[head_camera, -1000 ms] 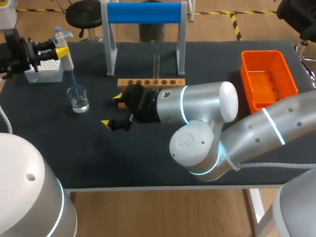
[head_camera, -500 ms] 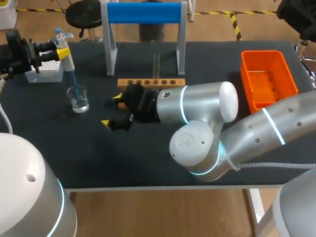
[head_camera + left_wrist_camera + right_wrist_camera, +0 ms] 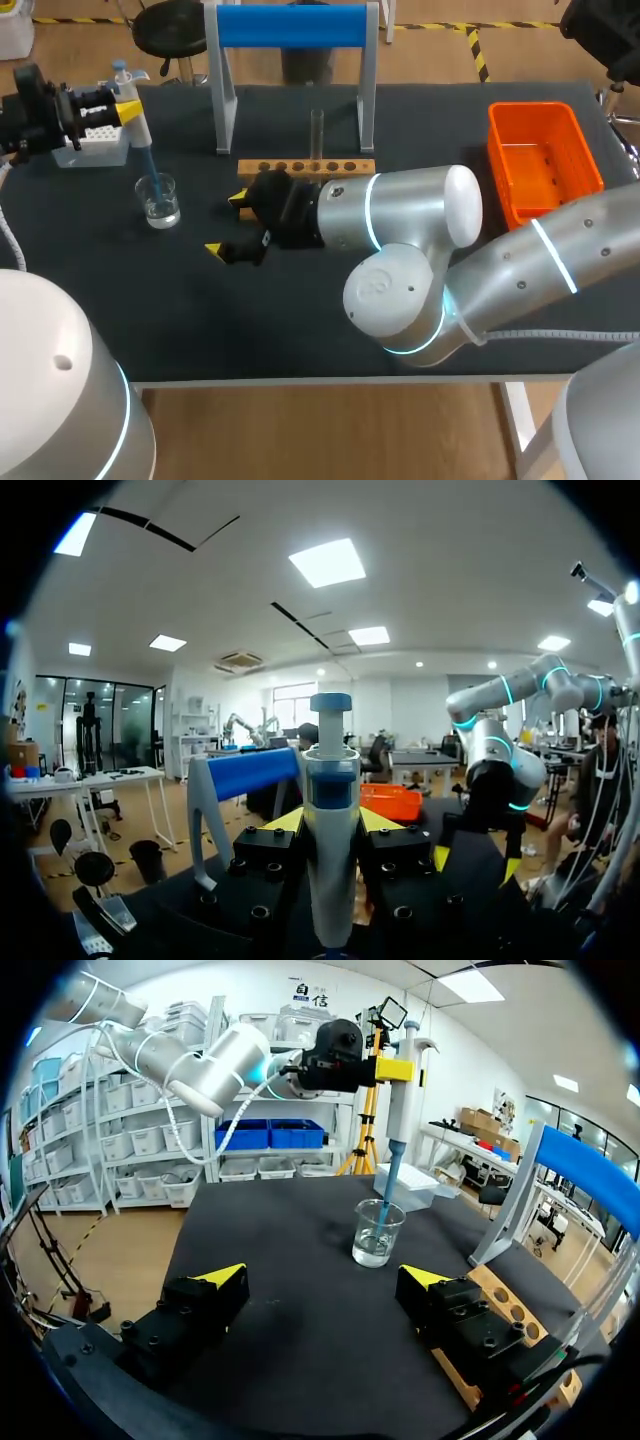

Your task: Invert the test tube, pick up the pipette, mount the tip to pipette, aspirate from beaker and dispense into the tube, eject the tip, return the pipette, and cap with the stopper.

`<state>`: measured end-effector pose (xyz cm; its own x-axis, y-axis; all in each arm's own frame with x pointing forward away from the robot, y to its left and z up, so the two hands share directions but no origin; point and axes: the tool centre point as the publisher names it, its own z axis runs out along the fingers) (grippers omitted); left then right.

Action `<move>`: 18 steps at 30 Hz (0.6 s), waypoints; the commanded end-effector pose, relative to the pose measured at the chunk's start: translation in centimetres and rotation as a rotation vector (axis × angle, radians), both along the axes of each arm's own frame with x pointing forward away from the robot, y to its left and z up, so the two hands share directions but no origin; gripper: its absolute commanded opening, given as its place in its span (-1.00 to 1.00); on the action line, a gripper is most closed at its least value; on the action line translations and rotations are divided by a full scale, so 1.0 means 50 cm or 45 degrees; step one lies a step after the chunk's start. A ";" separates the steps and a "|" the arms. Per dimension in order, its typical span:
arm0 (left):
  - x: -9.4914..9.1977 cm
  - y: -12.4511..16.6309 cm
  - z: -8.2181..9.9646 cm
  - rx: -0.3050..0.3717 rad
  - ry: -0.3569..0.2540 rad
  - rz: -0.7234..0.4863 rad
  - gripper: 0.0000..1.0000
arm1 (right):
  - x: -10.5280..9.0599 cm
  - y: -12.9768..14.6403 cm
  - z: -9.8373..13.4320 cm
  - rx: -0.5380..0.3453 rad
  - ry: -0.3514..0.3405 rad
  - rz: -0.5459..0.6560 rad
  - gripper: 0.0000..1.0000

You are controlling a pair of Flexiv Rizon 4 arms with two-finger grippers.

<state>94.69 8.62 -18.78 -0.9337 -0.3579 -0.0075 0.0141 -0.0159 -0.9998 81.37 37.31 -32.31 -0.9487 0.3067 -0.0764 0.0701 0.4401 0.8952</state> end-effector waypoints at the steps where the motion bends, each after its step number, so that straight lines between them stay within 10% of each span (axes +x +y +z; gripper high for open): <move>1: 0.006 0.006 -0.005 -0.004 -0.001 -0.011 -1.00 | -0.002 0.002 0.001 -0.005 0.000 -0.005 1.00; 18: 0.009 0.009 -0.011 0.000 0.005 -0.012 -1.00 | -0.002 0.002 0.001 -0.005 0.000 -0.005 1.00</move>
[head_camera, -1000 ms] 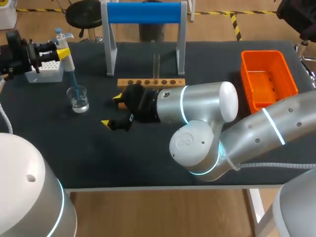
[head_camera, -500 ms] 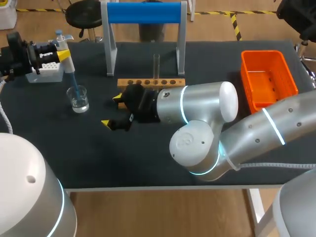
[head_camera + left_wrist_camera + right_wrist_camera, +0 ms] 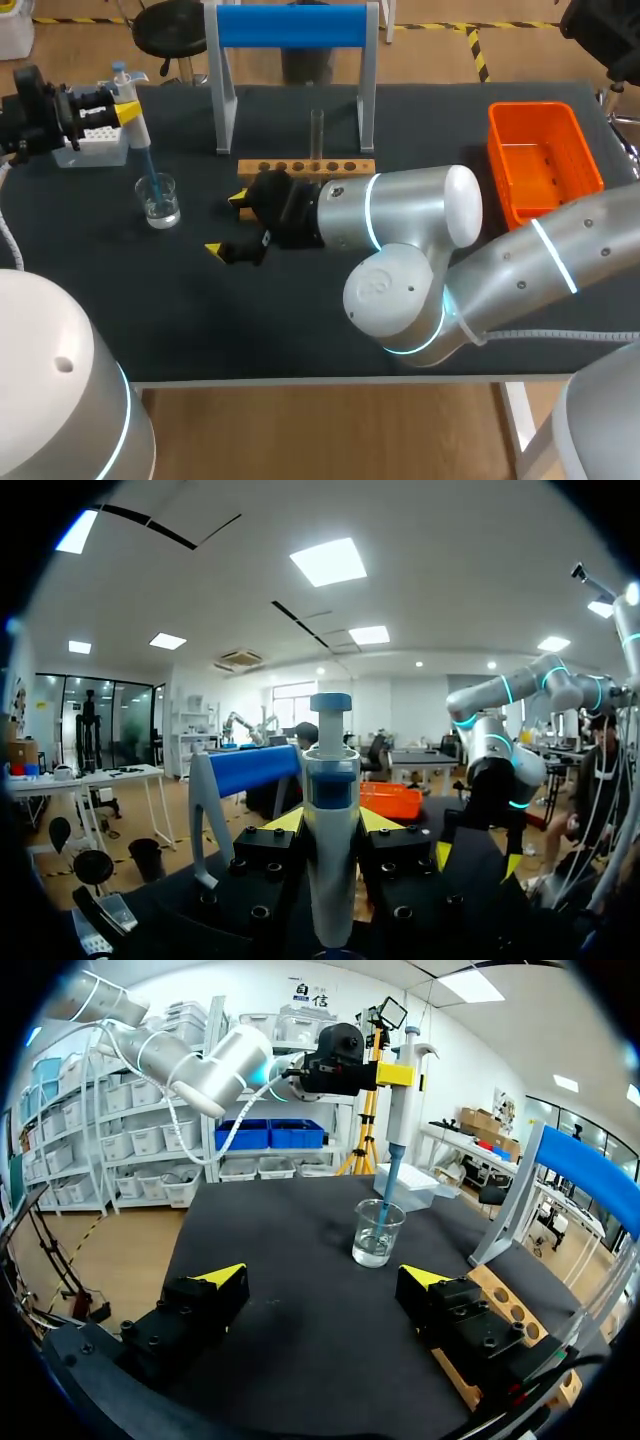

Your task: Invert the test tube, pick up the pipette, mount the tip to pipette, aspirate from beaker and dispense into the tube, eject the tip, return the pipette, and cap with the stopper.

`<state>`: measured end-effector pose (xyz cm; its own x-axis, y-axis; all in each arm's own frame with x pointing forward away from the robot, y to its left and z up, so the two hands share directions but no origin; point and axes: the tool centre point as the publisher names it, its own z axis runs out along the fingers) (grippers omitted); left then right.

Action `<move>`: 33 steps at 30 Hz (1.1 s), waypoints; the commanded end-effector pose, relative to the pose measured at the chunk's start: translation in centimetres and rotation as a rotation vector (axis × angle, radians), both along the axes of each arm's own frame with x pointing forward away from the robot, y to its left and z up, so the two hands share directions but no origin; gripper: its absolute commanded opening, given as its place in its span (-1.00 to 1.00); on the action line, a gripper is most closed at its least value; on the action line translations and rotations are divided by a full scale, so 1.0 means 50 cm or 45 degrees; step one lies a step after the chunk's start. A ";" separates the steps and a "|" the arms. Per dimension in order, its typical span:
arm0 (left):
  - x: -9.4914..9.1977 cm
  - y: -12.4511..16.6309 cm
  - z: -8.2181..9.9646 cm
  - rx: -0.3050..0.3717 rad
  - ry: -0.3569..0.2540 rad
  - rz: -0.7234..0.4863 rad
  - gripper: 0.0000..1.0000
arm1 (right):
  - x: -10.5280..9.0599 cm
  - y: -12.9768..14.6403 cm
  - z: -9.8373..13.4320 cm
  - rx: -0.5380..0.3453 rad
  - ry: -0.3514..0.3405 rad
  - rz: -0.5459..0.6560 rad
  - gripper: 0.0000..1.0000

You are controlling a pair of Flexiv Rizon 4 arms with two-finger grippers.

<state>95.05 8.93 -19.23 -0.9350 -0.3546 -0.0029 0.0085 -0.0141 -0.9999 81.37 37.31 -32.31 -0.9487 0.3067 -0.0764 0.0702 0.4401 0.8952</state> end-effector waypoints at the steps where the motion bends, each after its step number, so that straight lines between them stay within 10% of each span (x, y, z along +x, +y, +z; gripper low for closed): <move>1: 0.002 0.003 -0.002 -0.002 -0.002 -0.008 -1.00 | -0.002 0.002 0.001 -0.005 0.000 -0.005 1.00; 33: 0.001 0.003 -0.002 -0.002 -0.010 -0.005 -1.00 | -0.003 -0.022 0.054 0.077 -0.013 0.035 1.00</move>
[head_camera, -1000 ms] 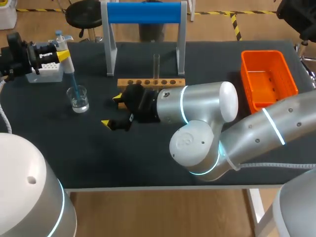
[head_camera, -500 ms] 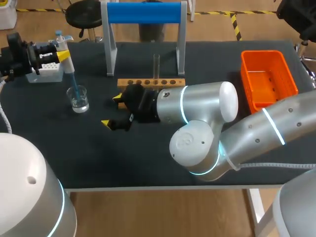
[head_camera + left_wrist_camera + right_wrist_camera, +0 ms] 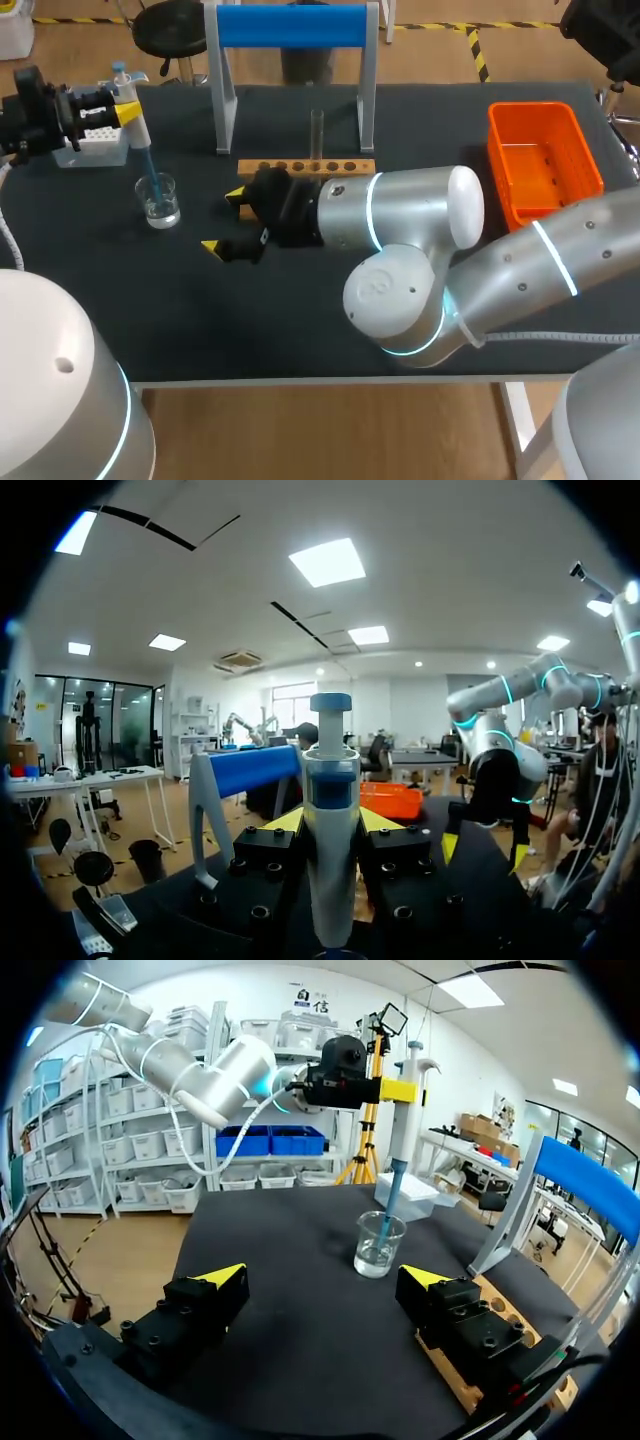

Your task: Invert the test tube, pick up the pipette, mount the tip to pipette, aspirate from beaker and dispense into the tube, eject the tip, return the pipette, and cap with the stopper.

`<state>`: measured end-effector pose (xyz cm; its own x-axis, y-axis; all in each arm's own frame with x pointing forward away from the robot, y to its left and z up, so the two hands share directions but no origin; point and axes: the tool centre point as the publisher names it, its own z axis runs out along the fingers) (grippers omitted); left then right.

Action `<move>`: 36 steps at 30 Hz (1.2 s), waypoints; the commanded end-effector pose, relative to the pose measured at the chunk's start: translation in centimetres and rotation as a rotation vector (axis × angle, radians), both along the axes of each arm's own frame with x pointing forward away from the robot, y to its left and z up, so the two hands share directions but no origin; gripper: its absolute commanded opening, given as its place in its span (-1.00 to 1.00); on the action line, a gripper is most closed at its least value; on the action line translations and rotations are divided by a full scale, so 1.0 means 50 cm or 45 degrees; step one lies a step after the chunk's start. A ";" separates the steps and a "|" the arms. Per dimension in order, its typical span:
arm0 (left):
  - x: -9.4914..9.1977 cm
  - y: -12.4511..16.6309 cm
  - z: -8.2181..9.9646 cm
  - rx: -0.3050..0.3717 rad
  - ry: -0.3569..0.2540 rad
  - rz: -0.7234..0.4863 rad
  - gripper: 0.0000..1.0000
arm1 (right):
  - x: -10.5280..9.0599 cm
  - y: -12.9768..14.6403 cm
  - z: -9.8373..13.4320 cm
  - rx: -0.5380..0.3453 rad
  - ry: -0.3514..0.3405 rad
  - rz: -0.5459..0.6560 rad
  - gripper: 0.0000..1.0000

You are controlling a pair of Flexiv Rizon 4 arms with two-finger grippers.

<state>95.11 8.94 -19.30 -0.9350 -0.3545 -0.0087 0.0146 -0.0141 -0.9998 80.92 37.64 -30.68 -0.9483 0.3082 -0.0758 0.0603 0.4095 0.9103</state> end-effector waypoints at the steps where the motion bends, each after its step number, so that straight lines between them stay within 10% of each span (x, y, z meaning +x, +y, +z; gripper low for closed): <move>1: 0.000 0.003 -0.001 -0.002 -0.002 -0.005 -1.00 | 0.007 -0.031 0.032 0.044 -0.008 0.037 1.00; 23: 0.000 0.003 -0.001 -0.002 -0.002 -0.005 -1.00 | 0.006 -0.034 0.282 0.097 -0.063 0.405 1.00; 36: 0.000 0.003 -0.001 -0.002 -0.002 -0.005 -1.00 | 0.041 -0.016 0.336 0.107 -0.076 0.375 1.00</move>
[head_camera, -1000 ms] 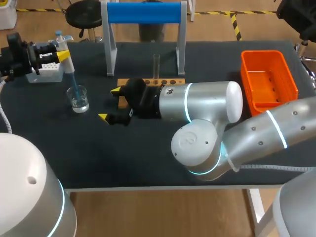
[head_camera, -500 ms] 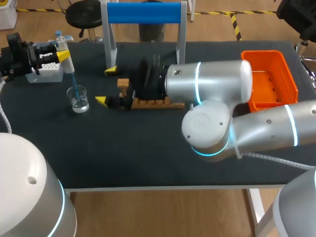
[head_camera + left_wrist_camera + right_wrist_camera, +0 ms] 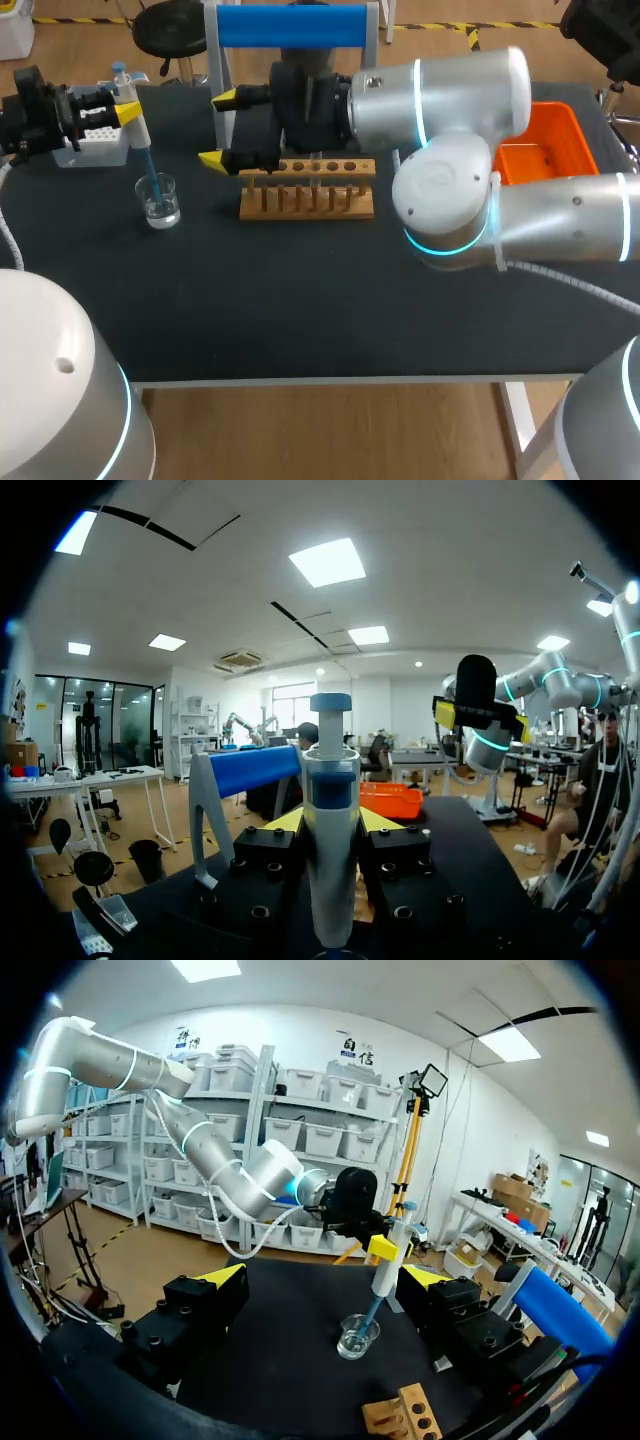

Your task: Invert the test tube, pick up the pipette, mount the tip to pipette, aspirate from beaker and dispense into the tube, eject the tip, return the pipette, and cap with the stopper.

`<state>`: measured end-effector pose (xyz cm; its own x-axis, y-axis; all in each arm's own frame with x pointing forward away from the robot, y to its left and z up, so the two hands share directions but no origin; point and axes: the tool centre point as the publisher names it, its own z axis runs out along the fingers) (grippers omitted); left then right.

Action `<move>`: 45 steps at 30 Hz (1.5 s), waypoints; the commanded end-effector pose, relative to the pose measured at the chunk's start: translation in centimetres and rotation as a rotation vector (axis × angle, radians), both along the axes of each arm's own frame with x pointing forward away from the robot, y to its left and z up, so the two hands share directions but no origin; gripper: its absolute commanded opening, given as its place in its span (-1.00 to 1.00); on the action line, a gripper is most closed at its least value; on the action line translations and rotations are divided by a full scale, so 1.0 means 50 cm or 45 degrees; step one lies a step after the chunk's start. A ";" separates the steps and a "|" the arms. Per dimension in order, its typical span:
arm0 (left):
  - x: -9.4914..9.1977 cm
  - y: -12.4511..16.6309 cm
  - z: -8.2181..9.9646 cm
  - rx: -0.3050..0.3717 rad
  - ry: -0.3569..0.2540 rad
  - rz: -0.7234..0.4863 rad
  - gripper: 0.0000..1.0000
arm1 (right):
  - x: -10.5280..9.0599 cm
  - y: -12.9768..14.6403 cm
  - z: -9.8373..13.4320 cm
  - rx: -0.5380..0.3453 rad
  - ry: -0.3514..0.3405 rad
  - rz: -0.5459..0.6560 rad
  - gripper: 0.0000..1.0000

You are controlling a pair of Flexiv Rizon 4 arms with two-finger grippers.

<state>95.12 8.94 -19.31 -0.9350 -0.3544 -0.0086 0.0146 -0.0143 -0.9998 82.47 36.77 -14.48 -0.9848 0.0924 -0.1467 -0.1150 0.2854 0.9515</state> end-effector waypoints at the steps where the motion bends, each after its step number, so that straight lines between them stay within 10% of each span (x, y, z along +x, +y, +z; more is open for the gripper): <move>1: 0.000 0.003 -0.001 -0.002 -0.002 -0.005 -1.00 | 0.012 0.003 0.012 -0.061 0.037 0.072 1.00; 45: -0.021 -0.011 0.003 0.068 -0.072 0.010 -1.00 | 0.102 0.067 0.086 0.091 0.126 0.042 1.00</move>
